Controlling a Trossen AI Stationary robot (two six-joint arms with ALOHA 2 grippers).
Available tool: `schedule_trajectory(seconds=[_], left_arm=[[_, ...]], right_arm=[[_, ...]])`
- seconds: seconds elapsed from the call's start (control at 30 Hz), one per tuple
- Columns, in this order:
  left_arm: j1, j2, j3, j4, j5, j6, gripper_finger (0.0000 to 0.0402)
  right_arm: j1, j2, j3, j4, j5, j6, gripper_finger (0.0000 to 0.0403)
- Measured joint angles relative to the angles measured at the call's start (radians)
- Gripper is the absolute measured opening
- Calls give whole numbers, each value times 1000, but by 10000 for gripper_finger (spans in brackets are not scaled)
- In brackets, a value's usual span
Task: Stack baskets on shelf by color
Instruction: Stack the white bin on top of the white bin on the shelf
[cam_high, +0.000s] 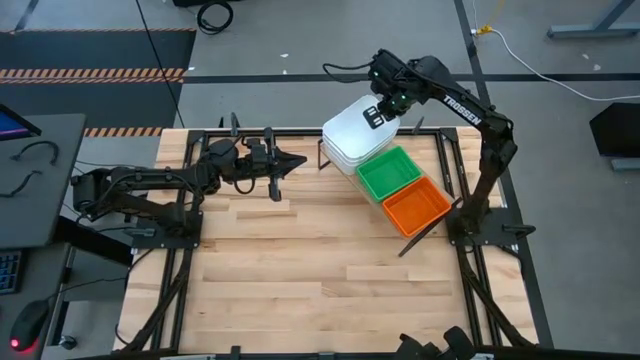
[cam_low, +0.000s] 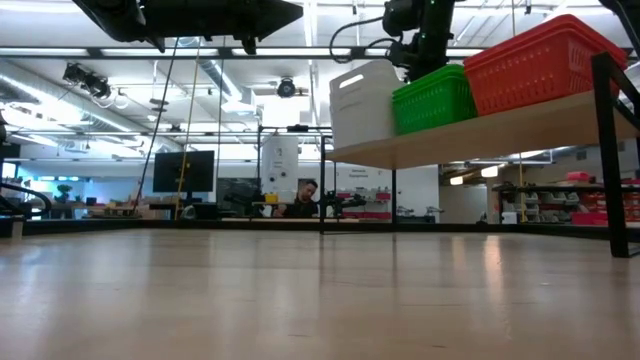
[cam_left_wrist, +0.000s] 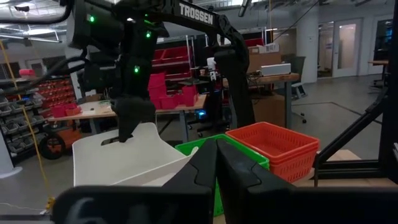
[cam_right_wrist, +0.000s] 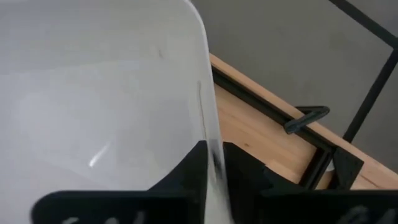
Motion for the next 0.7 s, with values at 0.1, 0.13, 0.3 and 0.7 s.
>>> schedule_trajectory(seconds=[0.1,0.13,0.3,0.7], left_arm=[[0,0,0,1,0,0,21],[0,0,0,1,0,0,22],[0,0,0,1,0,0,23],[0,0,0,4,0,0,18]], right_arm=[[0,0,-38,10,1,-1,29],[0,-7,-55,23,0,-4,18],[-4,-11,-100,58,-10,3,15],[-9,-2,-59,62,-34,26,8]])
